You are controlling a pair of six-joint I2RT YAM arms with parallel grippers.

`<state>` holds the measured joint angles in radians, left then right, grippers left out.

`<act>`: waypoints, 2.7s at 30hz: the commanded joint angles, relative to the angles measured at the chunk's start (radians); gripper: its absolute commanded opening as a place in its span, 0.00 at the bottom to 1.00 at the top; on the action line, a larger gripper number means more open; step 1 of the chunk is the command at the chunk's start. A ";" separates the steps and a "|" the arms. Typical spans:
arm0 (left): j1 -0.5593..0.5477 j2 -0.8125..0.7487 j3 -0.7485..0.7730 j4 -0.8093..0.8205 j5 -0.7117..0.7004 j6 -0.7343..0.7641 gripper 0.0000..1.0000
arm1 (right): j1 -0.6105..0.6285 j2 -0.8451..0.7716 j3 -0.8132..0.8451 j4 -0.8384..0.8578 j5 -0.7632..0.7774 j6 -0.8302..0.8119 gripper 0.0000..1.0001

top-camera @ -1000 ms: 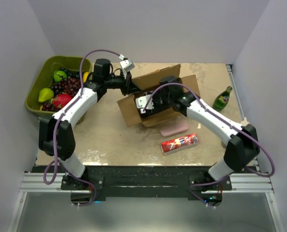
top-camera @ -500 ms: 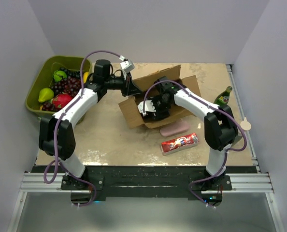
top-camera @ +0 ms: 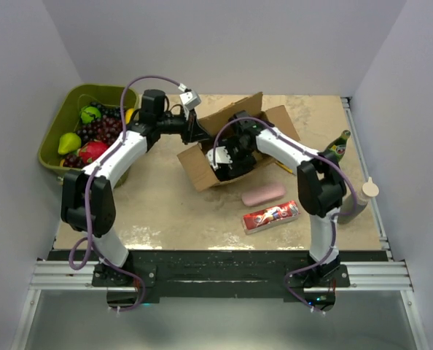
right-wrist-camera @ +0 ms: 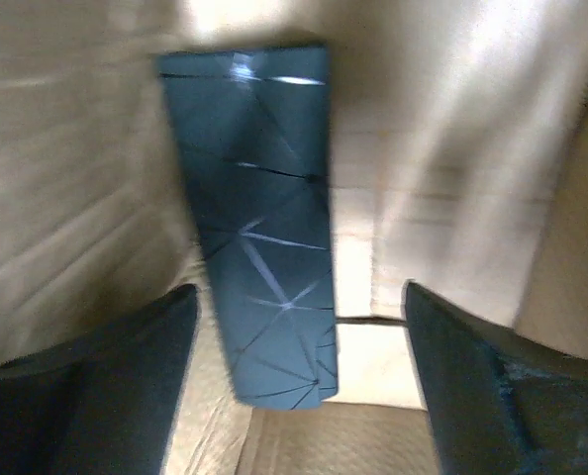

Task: Unpack the express box

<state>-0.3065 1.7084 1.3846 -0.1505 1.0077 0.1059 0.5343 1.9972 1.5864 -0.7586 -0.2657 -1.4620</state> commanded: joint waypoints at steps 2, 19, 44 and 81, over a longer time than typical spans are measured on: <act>-0.009 0.011 0.060 0.032 0.140 -0.035 0.00 | -0.019 0.198 0.032 -0.321 0.098 -0.101 0.80; -0.011 0.022 0.079 0.000 -0.010 0.008 0.00 | -0.046 -0.127 -0.091 0.004 0.070 0.058 0.00; 0.038 -0.087 0.039 -0.006 -0.564 -0.043 0.00 | 0.029 -0.698 -0.112 -0.352 -0.240 0.295 0.00; 0.119 -0.296 0.056 -0.044 -0.687 -0.011 1.00 | 0.188 -0.624 -0.183 0.074 0.321 0.994 0.99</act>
<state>-0.1982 1.4704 1.3418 -0.2142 0.3843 0.0505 0.7246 1.3800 1.3312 -0.6933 -0.1509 -0.7269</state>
